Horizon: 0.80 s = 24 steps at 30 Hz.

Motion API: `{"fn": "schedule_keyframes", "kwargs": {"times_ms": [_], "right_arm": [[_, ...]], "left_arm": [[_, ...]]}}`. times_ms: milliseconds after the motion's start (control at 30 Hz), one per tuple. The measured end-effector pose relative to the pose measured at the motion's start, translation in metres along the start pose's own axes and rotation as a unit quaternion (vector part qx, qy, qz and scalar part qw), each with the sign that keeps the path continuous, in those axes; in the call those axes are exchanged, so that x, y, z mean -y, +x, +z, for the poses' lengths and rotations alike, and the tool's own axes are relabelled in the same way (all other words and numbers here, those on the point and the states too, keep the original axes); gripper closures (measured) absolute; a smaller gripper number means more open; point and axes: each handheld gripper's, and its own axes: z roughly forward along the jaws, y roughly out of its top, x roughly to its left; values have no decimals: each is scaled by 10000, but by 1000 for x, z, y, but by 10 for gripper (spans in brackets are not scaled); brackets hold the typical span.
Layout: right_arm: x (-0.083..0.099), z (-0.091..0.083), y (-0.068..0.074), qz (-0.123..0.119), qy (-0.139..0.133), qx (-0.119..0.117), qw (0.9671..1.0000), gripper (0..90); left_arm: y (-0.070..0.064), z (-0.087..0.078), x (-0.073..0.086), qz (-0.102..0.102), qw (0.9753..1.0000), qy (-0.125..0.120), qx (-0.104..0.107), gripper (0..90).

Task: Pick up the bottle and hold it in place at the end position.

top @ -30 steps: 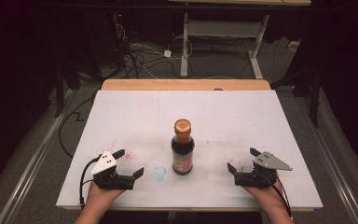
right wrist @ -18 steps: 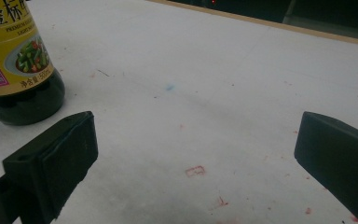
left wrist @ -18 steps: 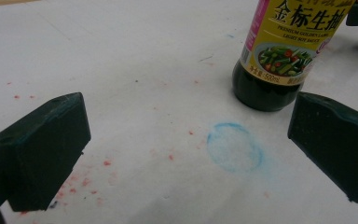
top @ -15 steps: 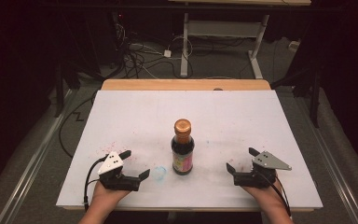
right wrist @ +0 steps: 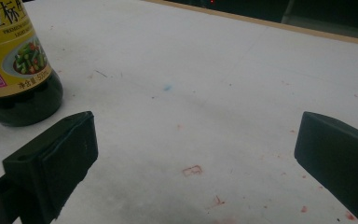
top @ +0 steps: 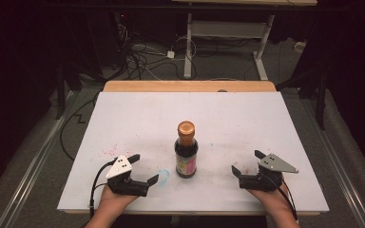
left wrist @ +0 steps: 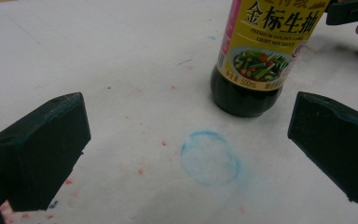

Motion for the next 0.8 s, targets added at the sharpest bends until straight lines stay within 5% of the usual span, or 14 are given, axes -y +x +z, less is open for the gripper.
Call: {"fn": "schedule_keyframes", "kwargs": {"times_ms": [800], "right_arm": [[-3, -4, 1, -76, -68, -40, 9999, 3]], "left_arm": [[-18, 17, 0, -38, 9997, 51, 221, 0]]}}
